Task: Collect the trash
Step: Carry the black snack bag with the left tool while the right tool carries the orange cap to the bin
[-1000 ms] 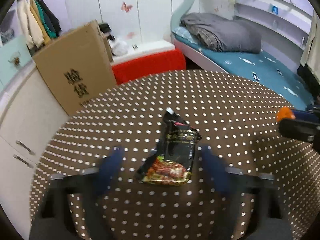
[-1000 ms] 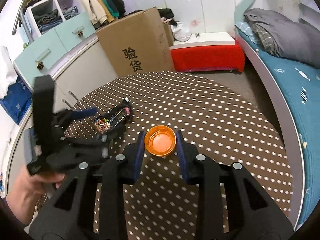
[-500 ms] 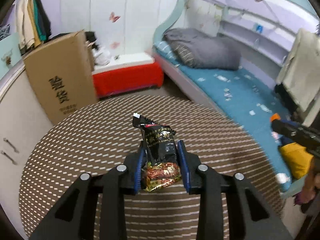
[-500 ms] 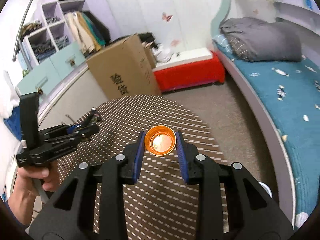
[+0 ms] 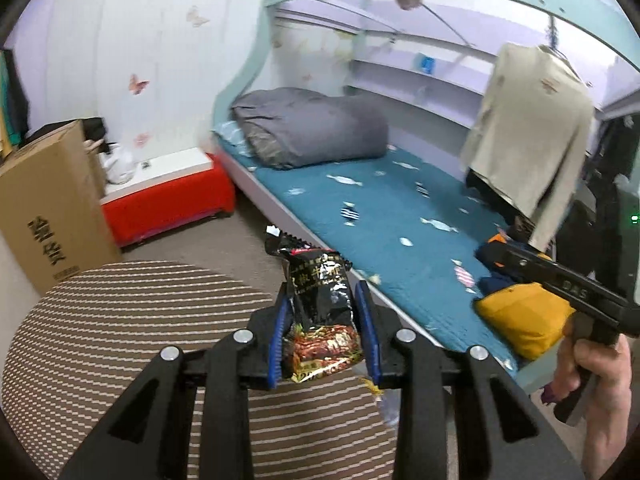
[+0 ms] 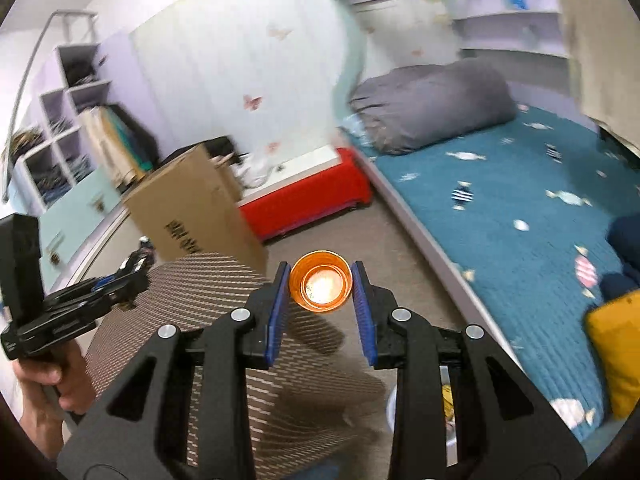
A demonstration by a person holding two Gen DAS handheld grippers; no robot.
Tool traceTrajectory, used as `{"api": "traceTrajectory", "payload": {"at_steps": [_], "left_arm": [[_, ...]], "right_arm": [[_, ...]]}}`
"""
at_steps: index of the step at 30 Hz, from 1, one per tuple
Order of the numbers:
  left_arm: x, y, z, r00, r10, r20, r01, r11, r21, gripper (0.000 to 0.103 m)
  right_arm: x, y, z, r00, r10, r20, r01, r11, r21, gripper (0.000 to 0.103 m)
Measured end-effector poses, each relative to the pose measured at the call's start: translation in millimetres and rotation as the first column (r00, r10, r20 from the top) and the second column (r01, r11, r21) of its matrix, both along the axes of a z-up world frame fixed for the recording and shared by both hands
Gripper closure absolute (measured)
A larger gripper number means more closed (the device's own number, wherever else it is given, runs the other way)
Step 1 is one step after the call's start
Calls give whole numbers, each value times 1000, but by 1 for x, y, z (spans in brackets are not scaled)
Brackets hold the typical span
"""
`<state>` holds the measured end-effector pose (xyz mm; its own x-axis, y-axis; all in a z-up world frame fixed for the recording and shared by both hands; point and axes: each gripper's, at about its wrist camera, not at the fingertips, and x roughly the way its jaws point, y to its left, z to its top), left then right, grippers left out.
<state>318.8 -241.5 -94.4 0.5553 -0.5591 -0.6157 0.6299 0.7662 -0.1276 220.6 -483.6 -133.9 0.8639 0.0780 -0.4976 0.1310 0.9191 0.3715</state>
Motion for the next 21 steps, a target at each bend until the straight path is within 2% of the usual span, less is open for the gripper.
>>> {"api": "traceTrajectory", "payload": {"at_steps": [3,8,16,21], "left_arm": [[-11,-34,-6,999,-43,-17,44,999,13,72],[-22,-84,-33,992,-96,-83,100,994,48,72],[-21,-149,-97,970,-135,-204,168,974,152,72],[-16,-182,-145,947,-147,-285,219,946,238,72]], "right_arm": [[-16,-35,-17,997,-70,-30,72,996,43,72],[-25,-76,-58,983,-138,-120,151,982,111,72],[-23,-104,-117,964,-142,-226,187,964,191,72],[-12,-117,-150,948,-127,-292,202,949,241,72]]}}
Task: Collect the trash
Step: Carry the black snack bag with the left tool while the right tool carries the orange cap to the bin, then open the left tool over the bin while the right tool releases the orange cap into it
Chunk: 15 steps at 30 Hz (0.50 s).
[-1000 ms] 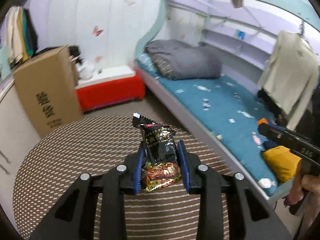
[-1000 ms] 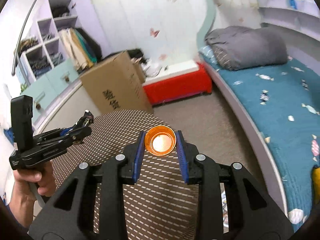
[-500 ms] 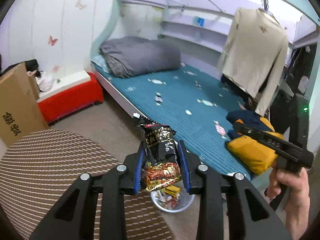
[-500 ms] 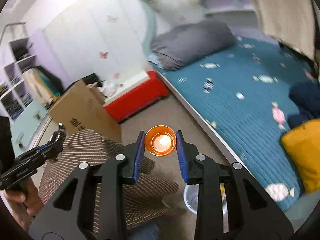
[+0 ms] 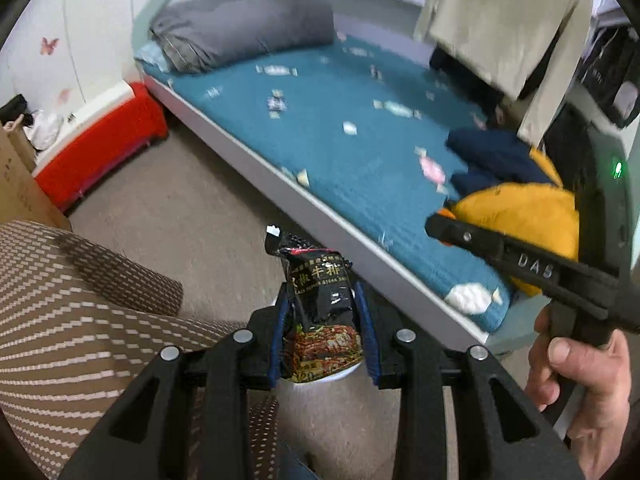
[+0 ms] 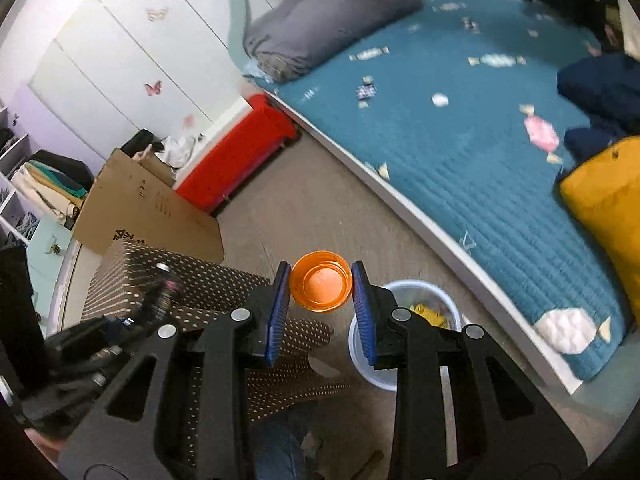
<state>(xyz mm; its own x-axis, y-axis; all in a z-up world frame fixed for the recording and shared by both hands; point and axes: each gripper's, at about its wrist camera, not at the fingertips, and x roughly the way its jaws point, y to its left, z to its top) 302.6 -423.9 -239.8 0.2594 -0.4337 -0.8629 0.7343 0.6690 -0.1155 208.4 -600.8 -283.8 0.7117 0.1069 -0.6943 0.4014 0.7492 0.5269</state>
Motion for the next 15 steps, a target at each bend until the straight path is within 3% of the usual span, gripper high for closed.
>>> {"api": "traceTrajectory", "payload": {"at_steps": [5,7,8,9,10,13,15], "left_arm": [[10,-21,-44,997,-20,-70,26,995,94,71],[14,-29,-60,993,-37,-111,52,990,133,65],[15,-30,-64,992,-40,-116,57,987,149,59],[16,-33,-68,993,-35,-115,55,983,173,34],[18,-33,-70,994,-24,-104,43,981,188,19],[21,-27,-64,998,10,-57,0,982,187,14],[24,-21,-58,998,37,-49,-27,981,190,14]], "right_arm": [[12,-7,-40,998,-5,-64,10,997,79,72],[18,-9,-58,995,-2,-103,14,993,114,72],[20,-10,-66,993,-2,-118,18,991,131,59],[21,-11,-75,991,-9,-134,30,988,154,37],[20,-13,-80,990,-19,-141,43,985,167,32],[15,-15,-87,986,-49,-162,80,978,193,23],[10,-14,-84,987,-57,-151,87,976,200,8]]}}
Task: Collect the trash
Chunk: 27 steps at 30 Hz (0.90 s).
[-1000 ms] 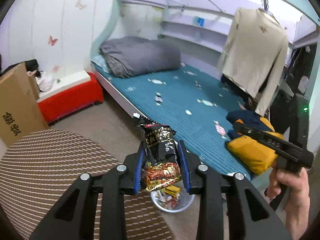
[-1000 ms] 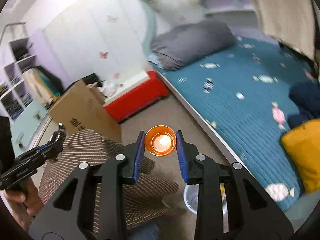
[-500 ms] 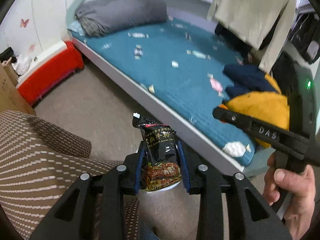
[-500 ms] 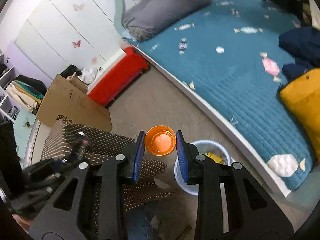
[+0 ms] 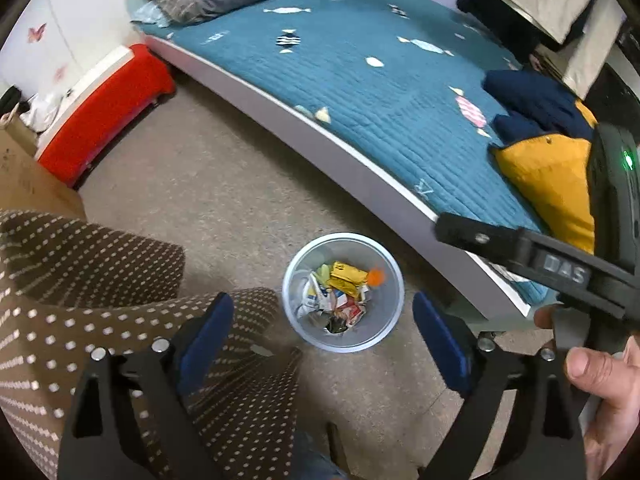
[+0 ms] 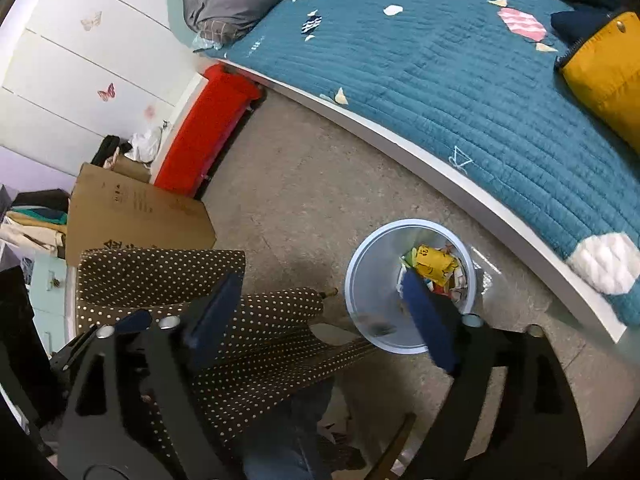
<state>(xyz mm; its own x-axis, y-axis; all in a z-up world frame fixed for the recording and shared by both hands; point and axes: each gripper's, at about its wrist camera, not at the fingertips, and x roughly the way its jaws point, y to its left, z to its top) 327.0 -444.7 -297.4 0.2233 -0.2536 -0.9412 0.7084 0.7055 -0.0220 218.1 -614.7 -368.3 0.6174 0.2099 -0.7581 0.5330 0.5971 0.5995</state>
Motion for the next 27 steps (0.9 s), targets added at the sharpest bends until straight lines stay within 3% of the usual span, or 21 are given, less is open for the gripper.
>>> {"api": "traceTrajectory", "payload": {"at_steps": [9,15,18,21,25,27], "left_arm": [[-15,39,61,989,89,120,-75,990,-118,11],[-48,81,110,953,164,257,-108,970,-219,9],[-70,102,135,915,204,349,-112,957,-266,9],[-98,125,161,851,247,463,-101,943,-317,6],[-126,155,188,806,298,512,-112,925,-362,5],[-143,177,202,760,362,540,-145,904,-401,5]], "right_arm": [[-21,18,39,1000,-26,7,26,996,-89,6],[-37,53,99,995,24,97,-5,983,-185,6],[-45,76,131,988,54,142,-18,969,-246,6],[-53,102,165,979,90,180,-29,947,-319,6],[-70,137,208,958,151,243,-38,910,-413,6],[-80,155,227,948,175,264,-34,884,-466,6]]}}
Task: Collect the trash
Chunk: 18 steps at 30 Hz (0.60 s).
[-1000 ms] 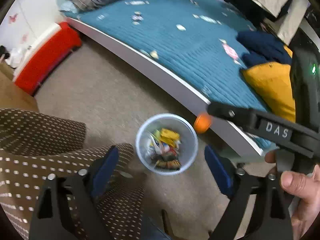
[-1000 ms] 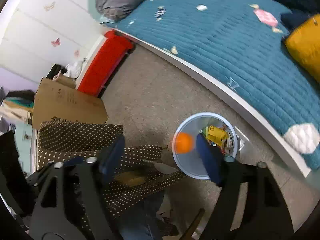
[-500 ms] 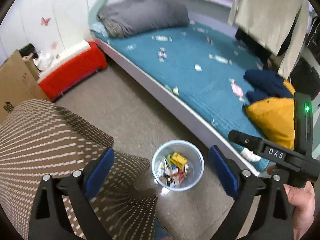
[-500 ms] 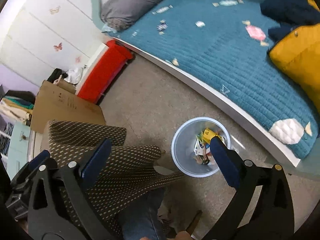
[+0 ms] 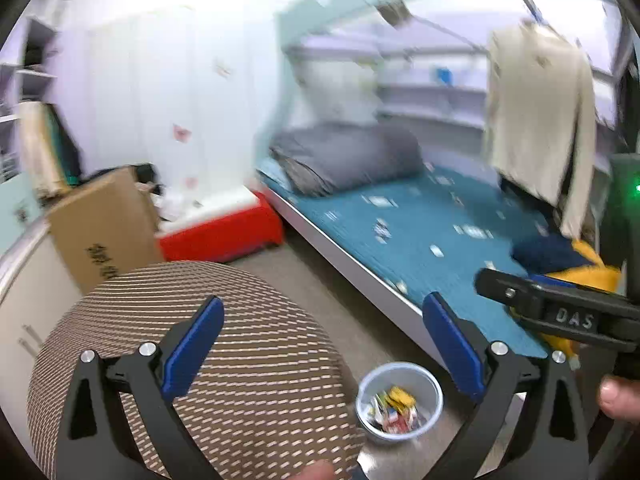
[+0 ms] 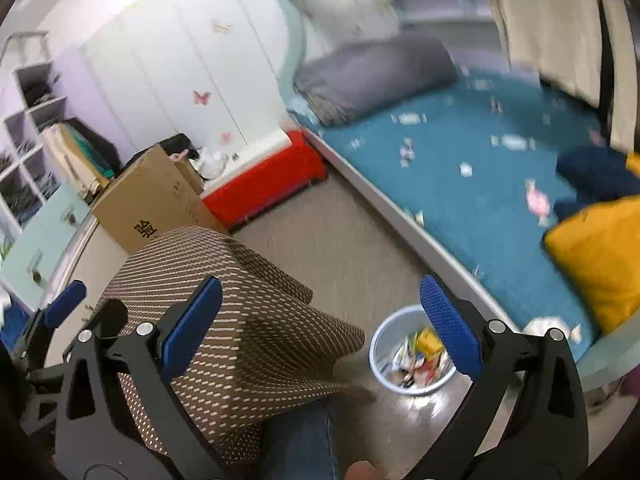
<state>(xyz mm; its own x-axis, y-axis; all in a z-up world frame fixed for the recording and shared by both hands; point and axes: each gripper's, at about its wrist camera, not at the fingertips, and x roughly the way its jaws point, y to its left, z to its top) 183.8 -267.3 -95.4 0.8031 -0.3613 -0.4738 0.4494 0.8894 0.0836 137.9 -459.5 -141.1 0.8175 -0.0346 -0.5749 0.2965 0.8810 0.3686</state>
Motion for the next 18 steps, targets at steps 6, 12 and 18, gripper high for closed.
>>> {"api": "traceTrajectory", "payload": {"at_steps": [6,12,18], "left_arm": [[-47,46,24,993,78,89,-72,995,-66,5],[-95,93,41,978,172,115,-151,974,-166,5],[-136,125,61,958,242,155,-208,956,-205,5]], "right_arm": [[-36,52,39,994,67,90,-54,988,-142,6],[-79,101,70,978,131,164,-87,964,-250,6],[-123,129,101,951,160,263,-69,943,-326,6]]}}
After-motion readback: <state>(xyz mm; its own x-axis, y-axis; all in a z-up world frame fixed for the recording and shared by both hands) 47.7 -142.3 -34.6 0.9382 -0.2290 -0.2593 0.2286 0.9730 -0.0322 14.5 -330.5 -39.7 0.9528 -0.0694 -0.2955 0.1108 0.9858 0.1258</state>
